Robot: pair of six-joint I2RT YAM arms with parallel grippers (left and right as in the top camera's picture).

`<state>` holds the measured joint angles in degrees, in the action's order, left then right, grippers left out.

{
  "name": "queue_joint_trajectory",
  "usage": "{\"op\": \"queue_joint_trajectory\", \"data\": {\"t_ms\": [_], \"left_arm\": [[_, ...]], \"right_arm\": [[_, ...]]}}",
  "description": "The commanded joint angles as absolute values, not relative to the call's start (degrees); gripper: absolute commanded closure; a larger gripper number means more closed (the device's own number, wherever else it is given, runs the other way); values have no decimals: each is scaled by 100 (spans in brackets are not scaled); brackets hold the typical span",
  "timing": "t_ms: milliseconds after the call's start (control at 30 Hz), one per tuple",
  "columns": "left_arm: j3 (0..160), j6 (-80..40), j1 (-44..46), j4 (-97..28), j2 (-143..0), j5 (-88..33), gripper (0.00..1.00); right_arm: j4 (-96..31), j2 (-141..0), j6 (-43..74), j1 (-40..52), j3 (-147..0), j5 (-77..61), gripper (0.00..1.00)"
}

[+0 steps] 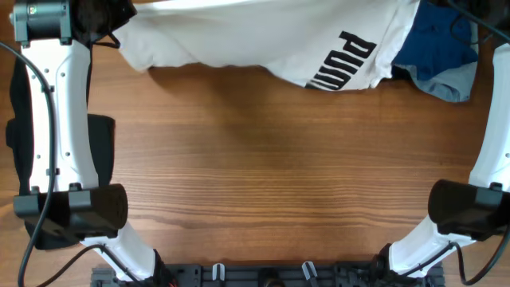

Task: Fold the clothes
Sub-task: 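Lift the T-shirt high with both grippers and shake it out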

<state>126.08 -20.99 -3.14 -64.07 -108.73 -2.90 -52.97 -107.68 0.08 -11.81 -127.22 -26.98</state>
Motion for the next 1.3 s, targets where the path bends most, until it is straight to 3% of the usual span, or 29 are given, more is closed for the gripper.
{"op": "queue_joint_trajectory", "data": {"t_ms": [0, 333, 500, 667, 833, 967, 1100, 1167, 1267], "left_arm": [[12735, -1968, -401, -6193, -10431, -102, 96], [12901, -1970, -397, -6173, -7161, -329, 96], [12901, -1968, -399, -6169, -6598, -338, 96], [12901, -1970, -399, -6171, -7282, -62, 96], [12901, -1997, -403, -5498, -9109, 244, 96], [12901, -2145, -403, -3625, -10294, 235, 96], [12903, -2290, -346, -1660, -10191, -40, 96], [12903, -2294, -349, -1358, -10009, -40, 96], [12901, -2292, -340, -2469, -9843, -58, 96]], "right_arm": [[-5271, -10368, -93, -1208, -12929, -2705, 96], [-6257, -7011, -152, -1315, -12954, -1664, 96], [-6416, -6403, -200, -1315, -12951, -1367, 96], [-6202, -6945, -373, -1315, -12947, -1382, 96], [-4912, -8768, -255, -1313, -12947, -2523, 96], [-2565, -10016, 985, -1297, -12947, -2919, 96], [-873, -9985, 1833, -1297, -13032, -3076, 96], [-871, -9972, 1798, -1297, -13231, -3151, 96], [-2029, -10029, 1326, -1216, -13264, -3507, 96]]}}
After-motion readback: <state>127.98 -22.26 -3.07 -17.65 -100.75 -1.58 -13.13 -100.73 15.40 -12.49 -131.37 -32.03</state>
